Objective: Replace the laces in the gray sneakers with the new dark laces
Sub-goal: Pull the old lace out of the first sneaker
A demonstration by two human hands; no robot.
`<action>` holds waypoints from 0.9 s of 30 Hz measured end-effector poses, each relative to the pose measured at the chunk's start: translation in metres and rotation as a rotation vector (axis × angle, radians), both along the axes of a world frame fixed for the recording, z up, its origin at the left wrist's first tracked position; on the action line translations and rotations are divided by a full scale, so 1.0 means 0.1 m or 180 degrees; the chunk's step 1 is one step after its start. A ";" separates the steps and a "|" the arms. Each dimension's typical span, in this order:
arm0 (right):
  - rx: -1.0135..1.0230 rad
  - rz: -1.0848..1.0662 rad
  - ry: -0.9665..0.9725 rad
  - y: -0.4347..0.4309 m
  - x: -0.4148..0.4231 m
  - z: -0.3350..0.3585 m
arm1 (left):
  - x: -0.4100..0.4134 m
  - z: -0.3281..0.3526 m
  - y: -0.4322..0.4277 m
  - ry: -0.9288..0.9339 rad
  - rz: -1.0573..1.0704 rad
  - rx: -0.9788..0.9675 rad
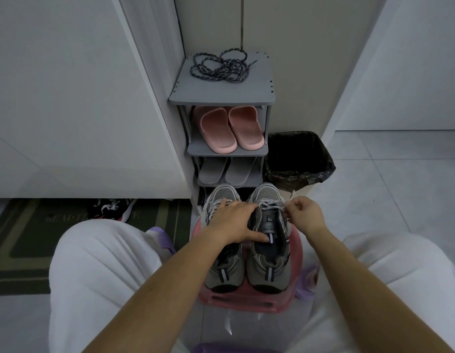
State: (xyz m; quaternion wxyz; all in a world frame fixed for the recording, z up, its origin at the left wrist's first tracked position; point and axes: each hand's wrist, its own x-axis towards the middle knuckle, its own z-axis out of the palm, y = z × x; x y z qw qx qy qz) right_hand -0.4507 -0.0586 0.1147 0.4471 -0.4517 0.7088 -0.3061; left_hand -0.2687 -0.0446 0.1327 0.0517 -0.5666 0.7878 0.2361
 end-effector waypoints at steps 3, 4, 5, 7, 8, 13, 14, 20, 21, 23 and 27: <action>-0.0097 -0.0134 -0.0130 -0.01 0.02 0.01 | 0.01 0.00 0.00 0.0027 -0.0003 0.0002; -0.0114 -0.0273 -0.0369 -0.02 0.02 0.03 | 0.01 -0.01 0.00 0.0018 -0.0004 0.0001; -0.0129 -0.0403 -0.0553 -0.03 0.00 0.05 | 0.01 -0.02 0.00 0.0011 -0.0004 0.0002; -0.0102 -0.0508 -0.0585 -0.06 -0.03 0.07 | 0.01 -0.02 0.00 0.0021 0.0000 -0.0013; -0.0043 -0.0499 -0.0517 -0.06 -0.04 0.06 | 0.01 -0.01 0.00 0.0035 0.0005 -0.0020; 0.0315 -0.0126 0.0171 0.04 -0.08 -0.02 | 0.03 -0.01 -0.02 0.0222 0.0127 0.0060; 0.0332 -0.0058 0.0298 0.06 -0.09 -0.03 | 0.02 -0.01 -0.03 0.0278 0.0197 0.0112; 0.0153 0.0577 0.0590 0.31 -0.07 0.08 | -0.11 0.03 -0.07 0.0755 0.0872 0.0127; 0.0126 0.0747 0.0662 0.36 -0.07 0.10 | -0.13 0.02 -0.08 0.0717 0.0940 0.0045; 0.0113 0.0921 0.0717 0.42 -0.06 0.12 | -0.17 -0.01 -0.12 0.0569 0.1014 -0.0091; -0.0002 0.0901 0.0733 0.46 -0.06 0.10 | -0.24 -0.01 -0.20 0.0580 0.1141 -0.0152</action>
